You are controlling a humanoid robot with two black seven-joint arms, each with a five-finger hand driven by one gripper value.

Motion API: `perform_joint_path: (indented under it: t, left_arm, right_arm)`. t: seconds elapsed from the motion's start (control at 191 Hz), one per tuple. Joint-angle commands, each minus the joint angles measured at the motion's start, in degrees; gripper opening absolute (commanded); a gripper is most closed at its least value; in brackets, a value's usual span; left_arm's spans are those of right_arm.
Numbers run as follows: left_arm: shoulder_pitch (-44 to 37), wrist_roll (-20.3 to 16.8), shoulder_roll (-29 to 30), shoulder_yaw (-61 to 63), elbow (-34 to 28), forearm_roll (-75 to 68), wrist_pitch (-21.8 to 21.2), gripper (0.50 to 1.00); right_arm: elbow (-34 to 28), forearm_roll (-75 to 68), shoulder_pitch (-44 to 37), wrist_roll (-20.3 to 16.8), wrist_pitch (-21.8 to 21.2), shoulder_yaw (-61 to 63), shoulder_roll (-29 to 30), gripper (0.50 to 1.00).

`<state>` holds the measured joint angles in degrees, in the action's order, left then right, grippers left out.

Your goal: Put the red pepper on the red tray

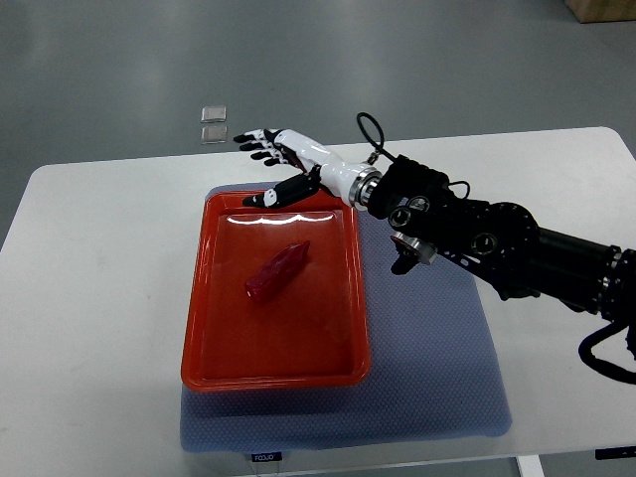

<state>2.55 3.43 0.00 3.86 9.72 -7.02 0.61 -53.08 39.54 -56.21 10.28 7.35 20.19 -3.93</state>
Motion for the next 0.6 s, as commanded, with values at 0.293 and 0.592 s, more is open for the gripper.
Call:
perform_joint_path:
  t: [0.293,0.592]
  left_arm:
    - [0.00,0.00,0.00,0.01,0.65,-0.01,0.00,1.000]
    - [0.00,0.00,0.00,0.01,0.65,-0.01,0.00,1.000]
  right_arm:
    - [-1.23,-21.43,21.14,3.16,-0.67,39.30,3.93,0.878]
    - [-0.79,-28.29,23.69,3.34,-6.91,43.00,3.93,0.903]
